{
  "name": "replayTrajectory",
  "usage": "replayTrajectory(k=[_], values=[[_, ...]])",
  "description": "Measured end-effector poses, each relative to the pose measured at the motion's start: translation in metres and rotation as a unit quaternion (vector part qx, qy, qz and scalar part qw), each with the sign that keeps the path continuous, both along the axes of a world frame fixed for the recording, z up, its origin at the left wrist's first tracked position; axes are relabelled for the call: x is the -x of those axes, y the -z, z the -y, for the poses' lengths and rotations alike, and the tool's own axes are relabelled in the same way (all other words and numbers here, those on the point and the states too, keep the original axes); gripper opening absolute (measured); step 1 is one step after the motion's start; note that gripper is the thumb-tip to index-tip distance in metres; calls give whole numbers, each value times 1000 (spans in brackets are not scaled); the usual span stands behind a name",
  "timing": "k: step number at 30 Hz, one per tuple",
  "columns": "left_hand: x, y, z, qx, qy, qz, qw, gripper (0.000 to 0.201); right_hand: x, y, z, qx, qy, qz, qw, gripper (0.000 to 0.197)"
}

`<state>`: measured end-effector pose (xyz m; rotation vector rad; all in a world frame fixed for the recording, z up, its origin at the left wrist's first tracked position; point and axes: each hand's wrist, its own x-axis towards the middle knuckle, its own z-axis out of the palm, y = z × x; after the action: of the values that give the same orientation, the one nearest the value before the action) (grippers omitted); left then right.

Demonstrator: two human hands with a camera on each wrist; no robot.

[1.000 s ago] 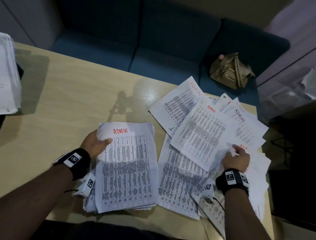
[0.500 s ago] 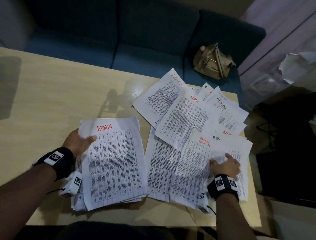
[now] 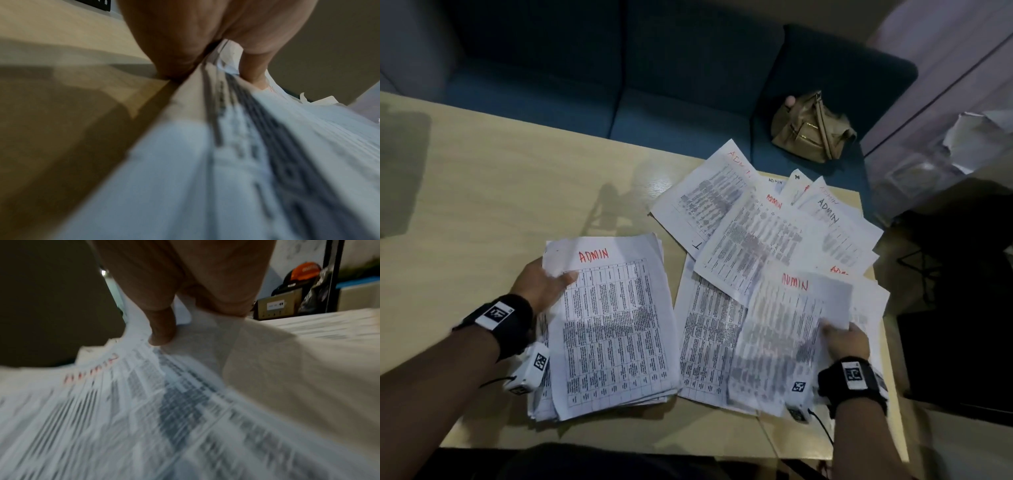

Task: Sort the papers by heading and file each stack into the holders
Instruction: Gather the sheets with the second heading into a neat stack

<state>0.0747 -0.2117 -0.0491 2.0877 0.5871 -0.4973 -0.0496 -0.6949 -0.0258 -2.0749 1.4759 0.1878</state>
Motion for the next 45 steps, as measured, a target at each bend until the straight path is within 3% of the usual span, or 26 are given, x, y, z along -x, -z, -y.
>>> replayTrajectory(k=[7,14,17,21,28,32,35,39,43,45], values=[[2,5,-3,51,-43,-1,998,44,-75,-14,-13,-21,-2,95,995,61],[6,11,-6,85,-85,-11,993,47,-124,-1,-50,3,-69,-46,997,88],[3,13,-8,84,-76,-12,993,47,-121,8,-54,-18,-58,-31,998,77],[-1,13,-9,61,-46,-7,997,46,-116,2,-52,24,-33,55,998,39],[-3,14,-13,22,4,-3,1000,45,-110,-68,-54,-5,-27,240,970,39],[-2,10,-12,27,12,-1,1000,43,-107,-68,-84,-86,-69,317,942,30],[0,5,-11,23,25,4,999,42,-103,-40,-113,-138,-101,277,946,18],[1,5,-13,32,11,0,999,50,-92,-2,-167,-159,-234,161,945,29],[3,-3,-10,161,-64,28,984,65,-81,13,-214,-173,-314,105,928,32],[4,-6,-8,185,-84,52,978,78,-79,15,-230,-175,-336,82,922,32]])
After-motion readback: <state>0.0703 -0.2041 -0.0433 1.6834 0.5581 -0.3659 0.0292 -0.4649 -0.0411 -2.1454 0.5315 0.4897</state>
